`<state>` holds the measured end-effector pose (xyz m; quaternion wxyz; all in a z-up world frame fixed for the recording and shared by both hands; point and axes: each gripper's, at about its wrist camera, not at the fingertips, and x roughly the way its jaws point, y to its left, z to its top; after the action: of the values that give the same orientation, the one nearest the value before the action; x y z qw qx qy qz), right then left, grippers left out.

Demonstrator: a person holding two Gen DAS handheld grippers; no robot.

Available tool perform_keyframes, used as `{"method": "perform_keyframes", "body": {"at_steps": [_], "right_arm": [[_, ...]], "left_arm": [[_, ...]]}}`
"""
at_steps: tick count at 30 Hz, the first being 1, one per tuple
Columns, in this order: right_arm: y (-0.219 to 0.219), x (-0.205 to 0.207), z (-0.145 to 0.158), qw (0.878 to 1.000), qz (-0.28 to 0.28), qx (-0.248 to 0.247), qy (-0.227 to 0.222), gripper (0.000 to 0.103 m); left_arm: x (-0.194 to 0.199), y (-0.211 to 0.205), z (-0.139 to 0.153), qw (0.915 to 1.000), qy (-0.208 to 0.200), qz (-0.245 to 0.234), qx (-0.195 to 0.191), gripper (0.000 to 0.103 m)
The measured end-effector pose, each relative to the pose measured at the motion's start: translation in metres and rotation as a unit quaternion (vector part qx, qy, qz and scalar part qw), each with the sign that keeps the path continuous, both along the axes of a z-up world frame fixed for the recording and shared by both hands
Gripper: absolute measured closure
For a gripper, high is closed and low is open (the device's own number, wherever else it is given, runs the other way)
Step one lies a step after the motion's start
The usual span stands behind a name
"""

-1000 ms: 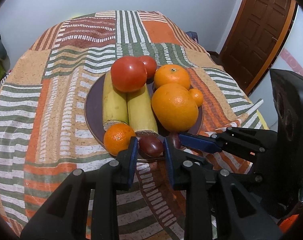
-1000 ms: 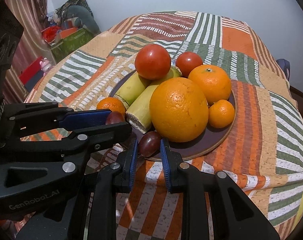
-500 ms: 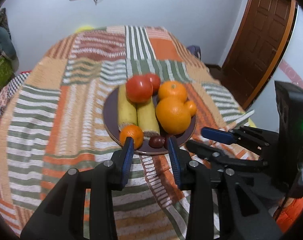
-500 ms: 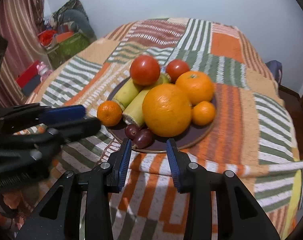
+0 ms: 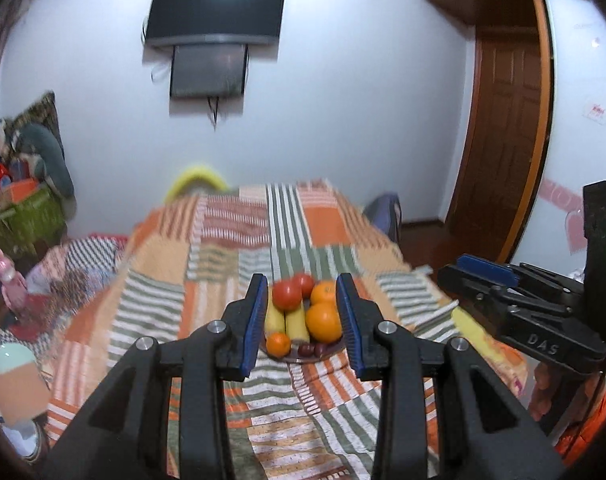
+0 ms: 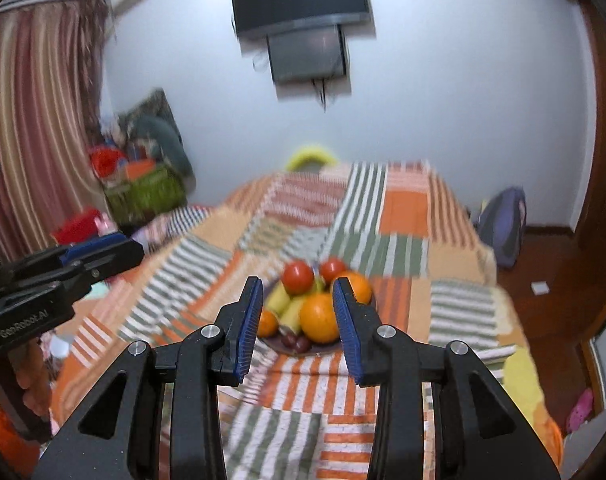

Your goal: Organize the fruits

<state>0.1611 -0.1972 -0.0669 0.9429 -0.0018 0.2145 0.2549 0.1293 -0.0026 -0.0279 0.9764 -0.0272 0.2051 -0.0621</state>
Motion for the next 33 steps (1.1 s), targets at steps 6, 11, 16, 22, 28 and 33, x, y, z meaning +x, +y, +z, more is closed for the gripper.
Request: {"method": "perform_keyframes", "body": {"at_steps": [6,11,16,22,28,33], "right_arm": [[-0.003,-0.056,0.037,0.997,-0.001,0.022,-0.078,0.063],[-0.006,-0.077,0.051,0.993,-0.005,0.041,-0.111,0.056],[-0.011,-0.083,0.052,0.990,-0.023,0.053,-0.128,0.024],[-0.011,-0.092,0.053,0.988,-0.039,0.052,-0.140,0.013],[-0.009,-0.102,0.049,0.984,-0.058,0.036,-0.162,0.000],[-0.007,-0.104,0.050,0.984,-0.060,0.031,-0.164,0.000]], "left_arm": [[-0.048,-0.005,0.032,0.9984,-0.056,0.001,0.007,0.063],[-0.074,-0.005,0.045,0.9960,-0.089,0.014,0.005,0.041],[-0.092,-0.007,0.051,0.9936,-0.109,0.024,0.017,0.029],[-0.099,-0.006,0.052,0.9927,-0.116,0.030,0.017,0.014],[-0.102,-0.005,0.048,0.9926,-0.116,0.035,0.012,0.003],[-0.102,-0.007,0.048,0.9926,-0.115,0.037,0.010,0.001]]}}
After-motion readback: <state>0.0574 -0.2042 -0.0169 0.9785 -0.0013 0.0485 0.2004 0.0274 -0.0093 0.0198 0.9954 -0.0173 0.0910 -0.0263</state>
